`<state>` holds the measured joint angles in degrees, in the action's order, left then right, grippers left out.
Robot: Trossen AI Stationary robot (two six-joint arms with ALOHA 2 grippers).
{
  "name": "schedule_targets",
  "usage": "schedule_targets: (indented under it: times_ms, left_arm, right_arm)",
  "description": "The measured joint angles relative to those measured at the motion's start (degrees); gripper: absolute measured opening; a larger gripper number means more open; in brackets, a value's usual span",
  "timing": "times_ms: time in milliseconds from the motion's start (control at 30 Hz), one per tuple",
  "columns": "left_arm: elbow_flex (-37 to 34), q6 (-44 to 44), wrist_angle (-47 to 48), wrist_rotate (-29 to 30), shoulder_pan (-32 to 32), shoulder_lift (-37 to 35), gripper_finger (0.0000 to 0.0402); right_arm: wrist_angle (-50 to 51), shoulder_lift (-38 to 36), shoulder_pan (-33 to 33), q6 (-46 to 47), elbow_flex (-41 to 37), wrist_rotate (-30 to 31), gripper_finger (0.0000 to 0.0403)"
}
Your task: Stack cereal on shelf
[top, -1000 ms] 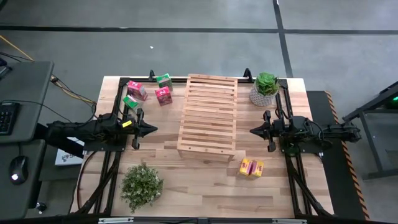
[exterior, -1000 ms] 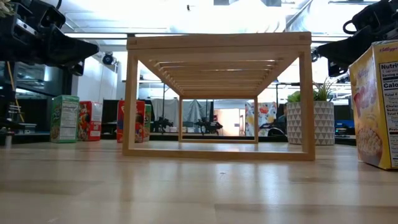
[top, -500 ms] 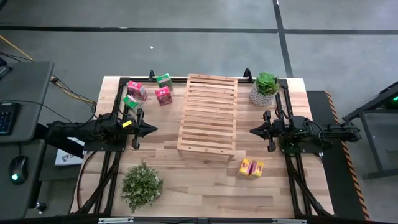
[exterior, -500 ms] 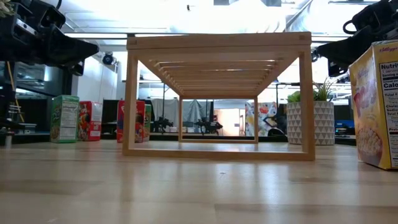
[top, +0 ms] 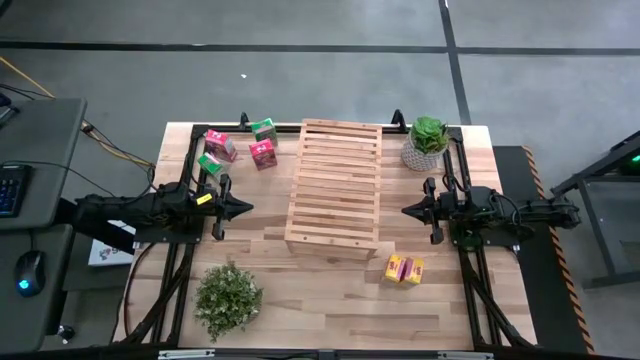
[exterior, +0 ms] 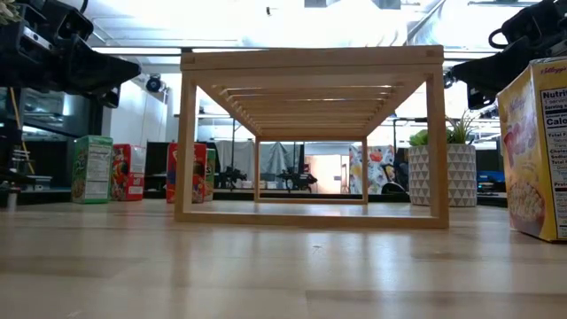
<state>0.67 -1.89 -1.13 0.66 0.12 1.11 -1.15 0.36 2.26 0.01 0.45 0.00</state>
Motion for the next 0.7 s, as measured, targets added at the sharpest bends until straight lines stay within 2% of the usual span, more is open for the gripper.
schedule_targets:
  times_ms: [133,233,333,433,533,600,700]
  left_arm:
    - [0.0,0.0,0.01,-0.01,0.02,-0.01,0.0001]
    - [0.02,0.0,0.02,-0.01,0.0,0.01,0.0001]
    - [0.01,0.0,0.0,0.0,0.01,0.0,0.0001]
    - [0.0,0.0,0.0,0.01,0.01,0.0,0.0001]
    - [0.01,0.0,0.0,-0.01,0.01,-0.01,0.0001]
    - [-0.01,0.0,0.0,-0.02,0.02,-0.01,0.0001]
    - [-0.01,0.0,0.0,0.01,0.0,-0.01,0.0001]
  right_arm:
    - [-4.02,0.0,-0.02,2.39,0.02,2.27,0.0]
    - [-14.96,0.02,-0.02,15.26,0.0,4.18,0.0]
    - [-31.34,-0.04,-0.02,25.92,0.0,12.48,0.0]
    - [-42.61,-0.04,-0.02,34.85,0.0,22.63,0.0]
    - [-44.02,0.86,-0.02,40.89,1.81,32.07,0.0]
    - [-43.91,3.35,-0.02,43.18,5.64,33.0,0.0]
    - [-41.53,11.43,-0.02,40.39,14.31,31.62,0.0005]
